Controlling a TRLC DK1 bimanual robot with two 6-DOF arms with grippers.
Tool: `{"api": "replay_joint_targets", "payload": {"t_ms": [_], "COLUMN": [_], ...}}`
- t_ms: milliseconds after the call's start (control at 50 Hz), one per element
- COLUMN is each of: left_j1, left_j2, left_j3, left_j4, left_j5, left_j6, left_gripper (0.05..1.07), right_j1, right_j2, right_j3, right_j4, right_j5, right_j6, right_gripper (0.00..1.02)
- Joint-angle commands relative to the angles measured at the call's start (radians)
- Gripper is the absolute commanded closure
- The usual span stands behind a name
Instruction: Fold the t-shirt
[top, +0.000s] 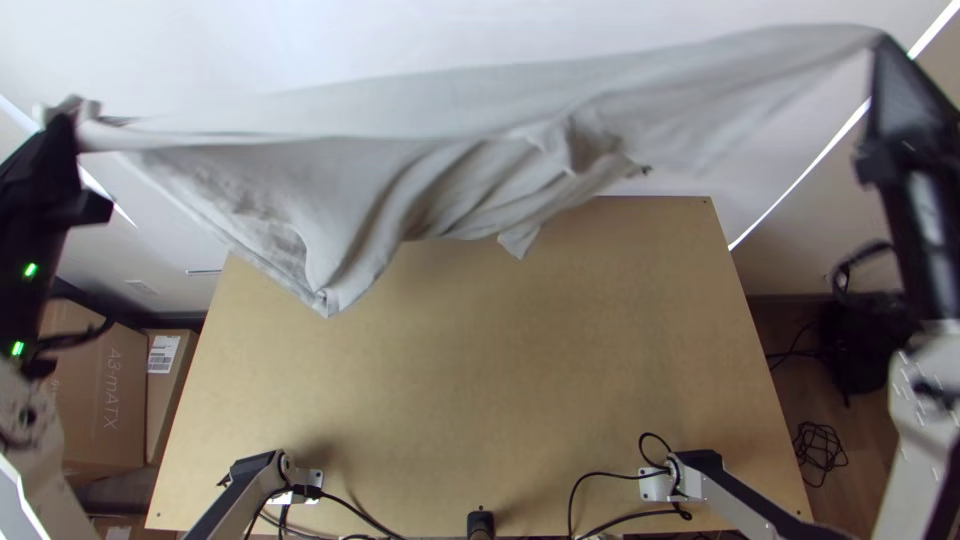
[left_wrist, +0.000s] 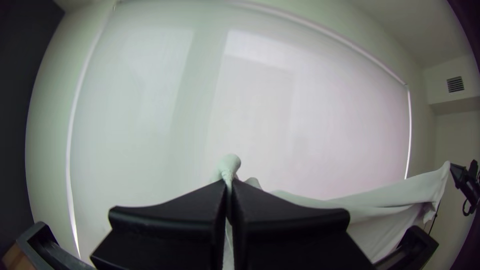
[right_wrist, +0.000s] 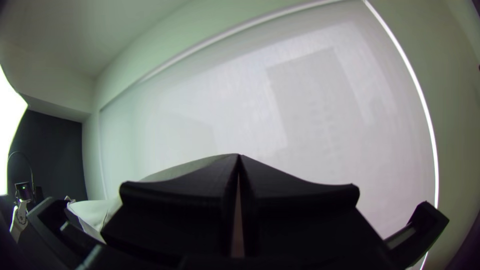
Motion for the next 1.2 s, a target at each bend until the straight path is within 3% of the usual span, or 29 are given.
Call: {"api": "replay_joint_targets", "payload": {"t_ms": [0, 200, 400, 600, 760, 980, 1180], "left_j1": [0.031, 0.011, -0.033, -0.094, -0.119, -0.174, -0.243], "left_j2": [-0.137, -0.347, -0.419, -0.477, -0.542, -0.473, -0.149], "left_j3": [-0.002, -0.056, -0.132, -0.402, -0.725, -1.09, -1.18], "left_j4": [0.003, -0.038, -0.15, -0.233, -0.228, -0.066, 0.167], "left_j5": [-0.054, -0.054, -0.052, -0.04, 0.0, 0.037, 0.037], "left_j6": [0.011, 0.009, -0.04, -0.109, -0.111, -0.066, -0.037], "left_gripper": [1.05, 1.05, 1.05, 1.05, 1.05, 1.05, 1.05], "right_j1": [0.025, 0.045, 0.045, 0.084, 0.108, 0.104, 0.077], "right_j2": [-0.184, -0.36, -0.387, -0.422, -0.46, -0.414, -0.163], "right_j3": [-0.023, -0.031, -0.037, -0.313, -0.666, -1.106, -1.166], "right_j4": [-0.009, -0.147, -0.27, -0.319, -0.271, -0.029, 0.141], "right_j5": [0.05, 0.048, 0.04, 0.04, 0.042, 0.042, 0.042], "right_j6": [0.001, 0.033, 0.045, 0.08, 0.099, 0.143, 0.162], "right_gripper": [1.0, 1.0, 1.0, 1.0, 1.0, 1.0, 1.0]}}
